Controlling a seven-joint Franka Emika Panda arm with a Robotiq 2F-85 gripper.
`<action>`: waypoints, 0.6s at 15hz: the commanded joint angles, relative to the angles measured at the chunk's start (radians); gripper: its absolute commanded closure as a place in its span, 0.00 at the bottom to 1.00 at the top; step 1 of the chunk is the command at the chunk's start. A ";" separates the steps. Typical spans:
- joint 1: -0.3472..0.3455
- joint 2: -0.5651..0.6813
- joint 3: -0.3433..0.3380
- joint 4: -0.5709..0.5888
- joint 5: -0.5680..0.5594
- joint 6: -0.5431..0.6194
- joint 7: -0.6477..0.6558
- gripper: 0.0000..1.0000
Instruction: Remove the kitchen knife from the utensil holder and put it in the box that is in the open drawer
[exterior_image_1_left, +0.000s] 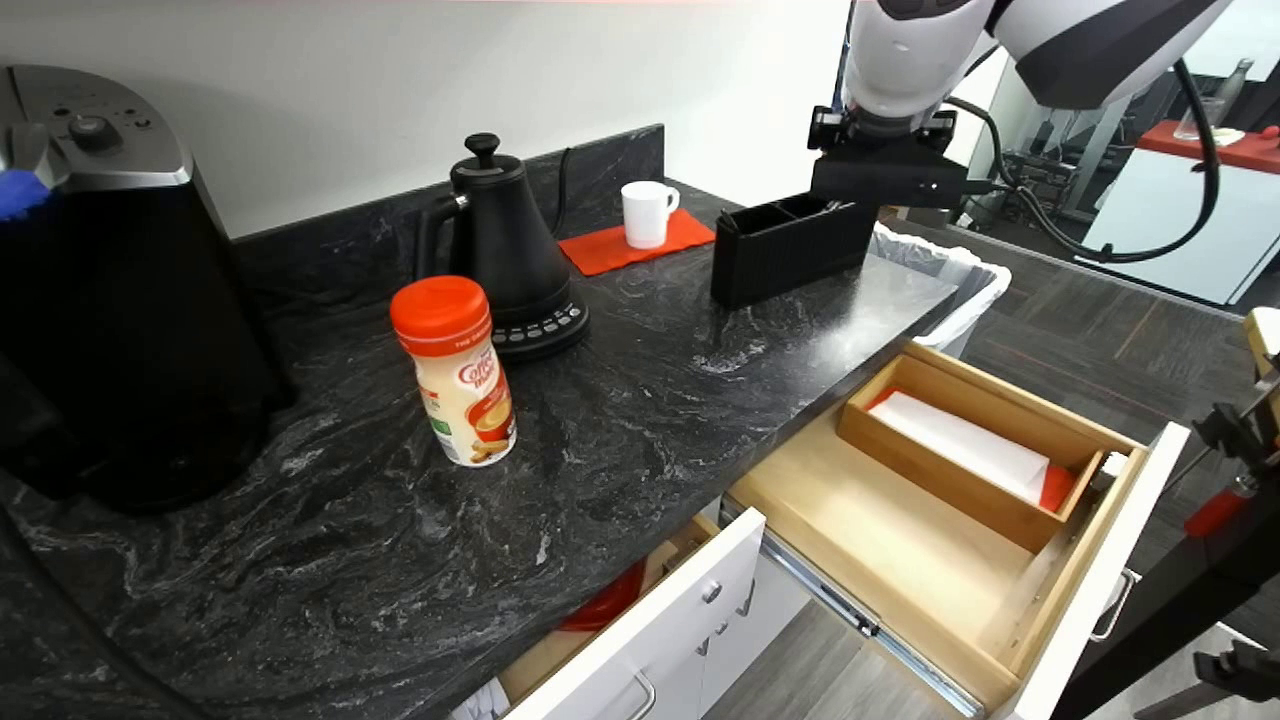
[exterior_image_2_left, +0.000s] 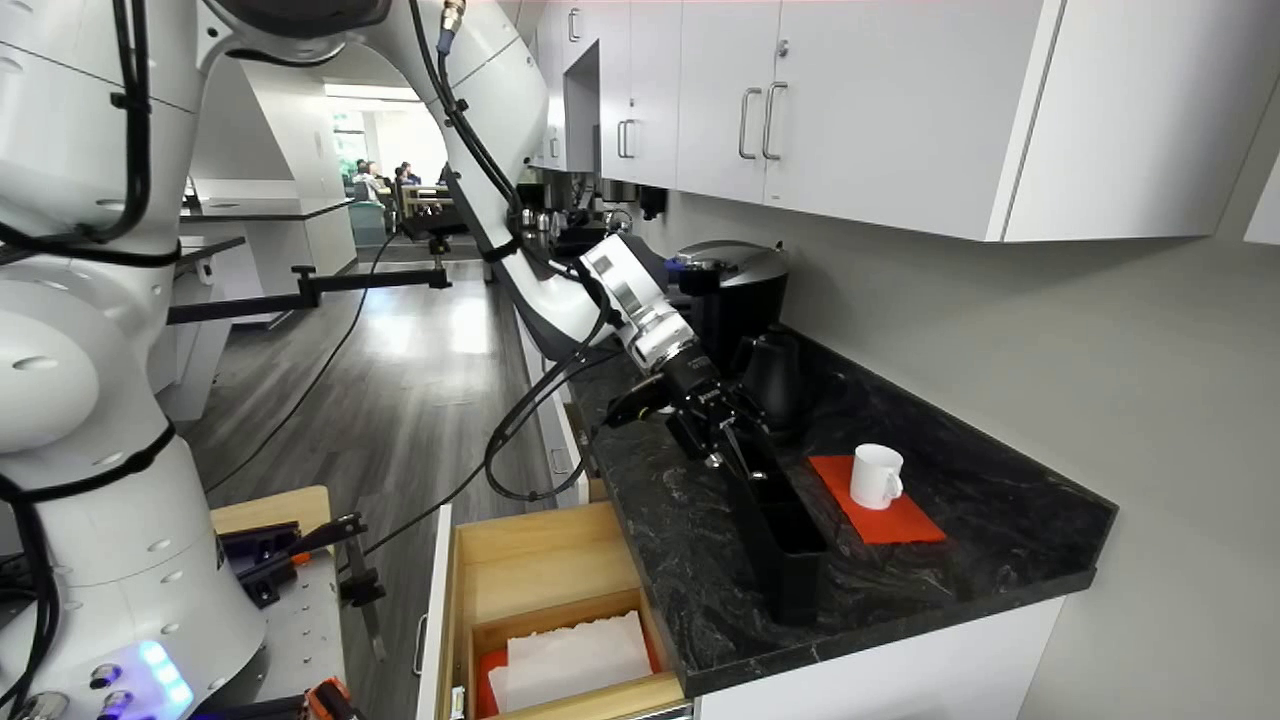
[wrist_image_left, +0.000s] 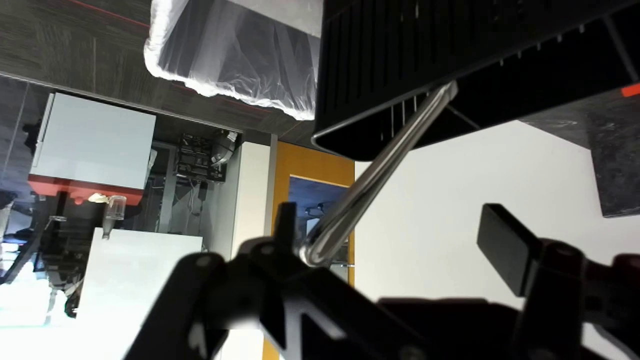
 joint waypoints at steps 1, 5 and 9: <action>0.003 -0.034 0.007 -0.028 0.007 -0.013 -0.016 0.00; -0.001 -0.032 -0.001 -0.033 -0.009 -0.010 -0.007 0.00; -0.012 -0.060 -0.009 -0.090 -0.078 0.029 -0.023 0.00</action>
